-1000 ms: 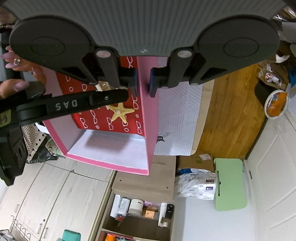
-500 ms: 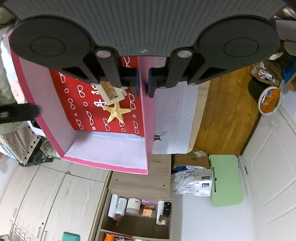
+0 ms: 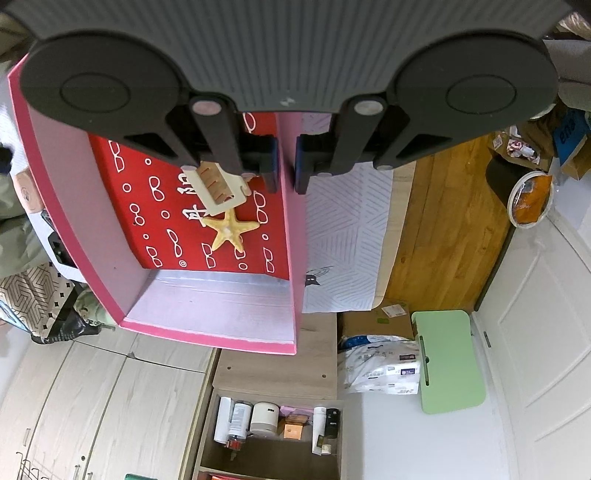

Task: Organize rigid objects
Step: 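Grasp the purple star-shaped clip with the right gripper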

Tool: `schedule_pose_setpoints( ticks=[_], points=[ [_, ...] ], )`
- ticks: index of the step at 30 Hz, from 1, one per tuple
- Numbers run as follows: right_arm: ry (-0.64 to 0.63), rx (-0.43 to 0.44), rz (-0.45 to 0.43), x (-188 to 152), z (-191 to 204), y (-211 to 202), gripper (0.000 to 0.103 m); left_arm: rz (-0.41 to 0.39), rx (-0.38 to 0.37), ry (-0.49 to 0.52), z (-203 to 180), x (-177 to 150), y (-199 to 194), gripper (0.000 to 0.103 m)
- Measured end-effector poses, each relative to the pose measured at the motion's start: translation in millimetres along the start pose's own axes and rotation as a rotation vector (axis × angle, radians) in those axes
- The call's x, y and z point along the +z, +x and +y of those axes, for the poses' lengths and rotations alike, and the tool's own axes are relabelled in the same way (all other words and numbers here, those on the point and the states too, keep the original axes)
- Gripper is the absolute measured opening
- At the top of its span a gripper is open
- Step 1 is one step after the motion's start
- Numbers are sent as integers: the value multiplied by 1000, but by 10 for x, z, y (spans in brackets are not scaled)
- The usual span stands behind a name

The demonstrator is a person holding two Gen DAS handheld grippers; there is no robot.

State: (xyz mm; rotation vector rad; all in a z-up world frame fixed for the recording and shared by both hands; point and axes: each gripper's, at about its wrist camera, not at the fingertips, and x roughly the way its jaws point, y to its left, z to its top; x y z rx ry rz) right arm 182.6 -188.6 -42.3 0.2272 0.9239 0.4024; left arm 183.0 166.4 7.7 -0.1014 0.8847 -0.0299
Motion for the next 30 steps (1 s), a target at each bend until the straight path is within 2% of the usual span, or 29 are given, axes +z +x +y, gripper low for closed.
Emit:
schedule_pose_setpoints(
  ticks=[7,9,14,18,20,24,30],
  points=[
    [-42,-57,5,-420,5,319,67,-7,0,21,-11,1,-36,7],
    [-56,-100,-10,-492,42,413,67,-7,5,30,-29,1,-35,7],
    [-156,-271,-64,-559,217,621,67,-6,3,33,-34,10,-26,7],
    [-136,-299,-100,-500,191,695,68,-6,3,34,-29,12,-25,7],
    [-134,-306,-106,-486,184,711,65,-4,4,35,-27,14,-23,7],
    [-136,-296,-107,-494,147,648,34,-3,2,33,-26,9,-25,7],
    [-92,-260,-108,-536,91,566,34,-2,1,30,-26,7,-26,7]
  ],
)
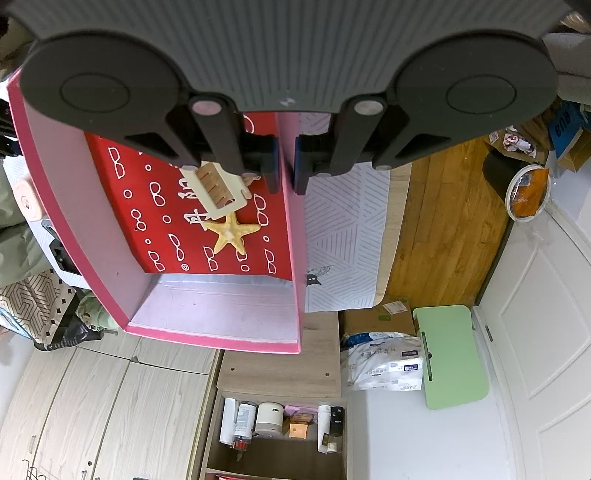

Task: Organize rigid objects
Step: 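Grasp the purple star-shaped clip with the right gripper, then place the purple clip in the pink box beside the starfish, open right gripper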

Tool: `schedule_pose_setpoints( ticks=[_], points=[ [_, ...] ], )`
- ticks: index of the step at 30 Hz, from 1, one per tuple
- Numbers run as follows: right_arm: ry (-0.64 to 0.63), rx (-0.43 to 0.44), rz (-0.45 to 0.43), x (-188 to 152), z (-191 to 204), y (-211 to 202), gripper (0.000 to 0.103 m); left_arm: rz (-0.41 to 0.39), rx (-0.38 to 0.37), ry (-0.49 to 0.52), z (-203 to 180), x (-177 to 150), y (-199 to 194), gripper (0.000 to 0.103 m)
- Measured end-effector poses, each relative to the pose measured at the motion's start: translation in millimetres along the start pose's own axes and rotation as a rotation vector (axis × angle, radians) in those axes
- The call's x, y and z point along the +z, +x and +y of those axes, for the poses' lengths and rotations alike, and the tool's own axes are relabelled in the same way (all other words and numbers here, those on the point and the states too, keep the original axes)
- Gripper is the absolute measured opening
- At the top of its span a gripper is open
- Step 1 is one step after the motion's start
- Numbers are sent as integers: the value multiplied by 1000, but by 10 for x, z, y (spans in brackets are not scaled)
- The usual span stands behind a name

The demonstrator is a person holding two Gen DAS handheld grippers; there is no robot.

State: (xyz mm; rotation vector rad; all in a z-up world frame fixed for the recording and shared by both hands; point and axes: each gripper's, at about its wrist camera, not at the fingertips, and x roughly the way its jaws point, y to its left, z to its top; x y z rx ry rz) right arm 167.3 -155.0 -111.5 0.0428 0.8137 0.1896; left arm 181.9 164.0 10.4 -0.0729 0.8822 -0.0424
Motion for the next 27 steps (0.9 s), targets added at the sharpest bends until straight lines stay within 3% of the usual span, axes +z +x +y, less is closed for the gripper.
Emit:
schedule_pose_setpoints(
  ticks=[4,7,16,20,24,27],
  points=[
    [-11,-13,-24,15,48,-167,34,-13,19,33,-31,-21,-6,7],
    [-104,-65,-105,63,208,-441,34,-22,43,63,-83,-51,-9,6],
    [-238,101,-205,365,516,-788,34,-23,52,113,-112,-66,-53,6],
    [-374,136,-244,579,786,-821,34,-24,53,115,-122,-63,-60,6],
    [-441,244,-211,820,1045,-656,34,-36,54,105,-130,-86,-72,6],
    [-515,243,-160,941,1289,-379,34,-46,52,99,-122,-108,-81,6]
  ],
)
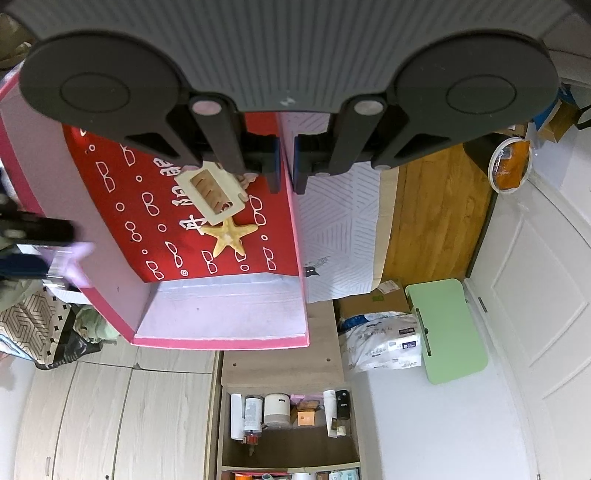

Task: Organize rigid objects
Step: 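Place the purple clip in the pink box beside the starfish, open right gripper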

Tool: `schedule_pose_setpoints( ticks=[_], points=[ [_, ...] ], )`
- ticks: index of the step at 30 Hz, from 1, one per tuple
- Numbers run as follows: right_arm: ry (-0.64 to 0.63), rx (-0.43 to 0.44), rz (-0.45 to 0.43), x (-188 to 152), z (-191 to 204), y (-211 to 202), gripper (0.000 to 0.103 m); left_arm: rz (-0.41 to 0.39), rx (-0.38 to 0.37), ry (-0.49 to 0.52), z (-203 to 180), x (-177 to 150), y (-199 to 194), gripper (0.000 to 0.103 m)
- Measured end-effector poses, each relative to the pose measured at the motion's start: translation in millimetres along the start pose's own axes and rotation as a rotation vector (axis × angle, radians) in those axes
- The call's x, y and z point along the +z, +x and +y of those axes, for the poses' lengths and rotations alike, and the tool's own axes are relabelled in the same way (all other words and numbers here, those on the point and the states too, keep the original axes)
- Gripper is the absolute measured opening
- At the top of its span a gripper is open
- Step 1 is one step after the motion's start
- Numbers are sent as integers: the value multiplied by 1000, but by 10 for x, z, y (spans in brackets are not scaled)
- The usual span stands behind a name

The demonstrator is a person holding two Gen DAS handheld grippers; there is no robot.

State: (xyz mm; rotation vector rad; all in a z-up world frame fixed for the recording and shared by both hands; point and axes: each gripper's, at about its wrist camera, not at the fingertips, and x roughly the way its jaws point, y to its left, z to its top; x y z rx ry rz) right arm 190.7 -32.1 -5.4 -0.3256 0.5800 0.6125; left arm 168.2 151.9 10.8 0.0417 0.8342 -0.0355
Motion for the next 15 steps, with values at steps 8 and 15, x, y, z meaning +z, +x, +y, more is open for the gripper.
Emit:
schedule_pose_setpoints(
  ticks=[8,15],
  points=[
    [-297,-2,226,218,237,846,34,-9,-5,-28,26,-20,-18,6],
    [-214,65,323,234,129,1069,34,-5,-6,-25,13,-3,-7,6]
  ],
)
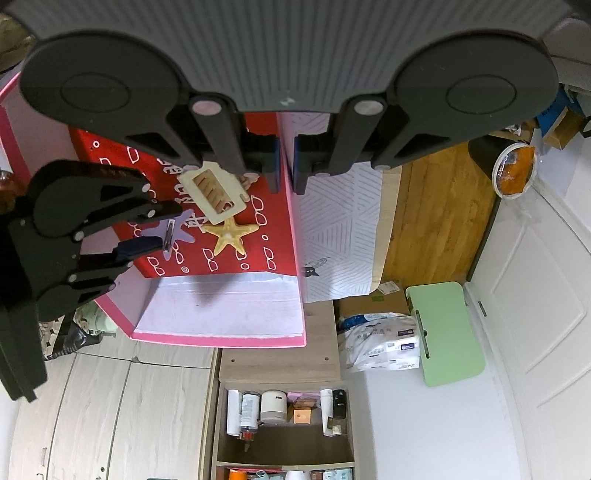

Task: Organize rigid objects
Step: 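Place the purple clip in the pink box beside the starfish, open right gripper, then move the right gripper to the pink round case and grasp it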

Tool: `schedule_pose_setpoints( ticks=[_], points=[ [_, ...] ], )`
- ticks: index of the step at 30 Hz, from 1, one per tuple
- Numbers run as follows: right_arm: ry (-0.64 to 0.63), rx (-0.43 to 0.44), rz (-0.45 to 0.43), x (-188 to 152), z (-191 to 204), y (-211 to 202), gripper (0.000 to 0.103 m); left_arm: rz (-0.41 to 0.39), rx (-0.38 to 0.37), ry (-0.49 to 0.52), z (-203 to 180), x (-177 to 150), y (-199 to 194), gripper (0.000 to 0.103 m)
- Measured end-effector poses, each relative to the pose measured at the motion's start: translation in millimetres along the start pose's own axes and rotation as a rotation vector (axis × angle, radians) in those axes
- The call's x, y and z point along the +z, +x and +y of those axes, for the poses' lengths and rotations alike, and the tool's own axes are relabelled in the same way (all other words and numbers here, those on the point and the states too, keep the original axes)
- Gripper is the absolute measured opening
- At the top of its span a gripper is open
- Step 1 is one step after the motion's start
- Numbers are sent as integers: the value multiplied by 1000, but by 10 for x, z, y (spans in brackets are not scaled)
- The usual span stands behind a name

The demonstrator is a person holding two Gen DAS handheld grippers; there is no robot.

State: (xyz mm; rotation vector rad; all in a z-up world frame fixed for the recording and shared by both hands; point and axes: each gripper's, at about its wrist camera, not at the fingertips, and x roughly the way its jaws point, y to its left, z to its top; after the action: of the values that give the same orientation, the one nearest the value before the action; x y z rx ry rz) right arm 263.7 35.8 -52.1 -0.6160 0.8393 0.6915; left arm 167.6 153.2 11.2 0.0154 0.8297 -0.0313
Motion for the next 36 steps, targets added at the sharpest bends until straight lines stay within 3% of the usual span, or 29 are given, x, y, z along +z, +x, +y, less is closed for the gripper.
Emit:
schedule_pose_setpoints(
  ticks=[7,12,19,25,31,36],
  points=[
    [279,191,-13,-30,-338,-44,39,5,4,3,-1,15,3,6],
    [372,243,-85,-126,-498,-274,41,2,19,12,-35,-6,8,6],
    [413,232,-223,-244,-638,-777,45,11,16,-3,-14,14,8,6],
    [486,186,-327,-574,-764,-1186,45,13,25,3,-28,16,15,6],
    [563,114,-344,-992,-874,-1384,47,15,24,4,-29,17,16,6],
    [650,30,-296,-1451,-982,-1348,47,15,24,4,-28,18,14,6]
  ],
)
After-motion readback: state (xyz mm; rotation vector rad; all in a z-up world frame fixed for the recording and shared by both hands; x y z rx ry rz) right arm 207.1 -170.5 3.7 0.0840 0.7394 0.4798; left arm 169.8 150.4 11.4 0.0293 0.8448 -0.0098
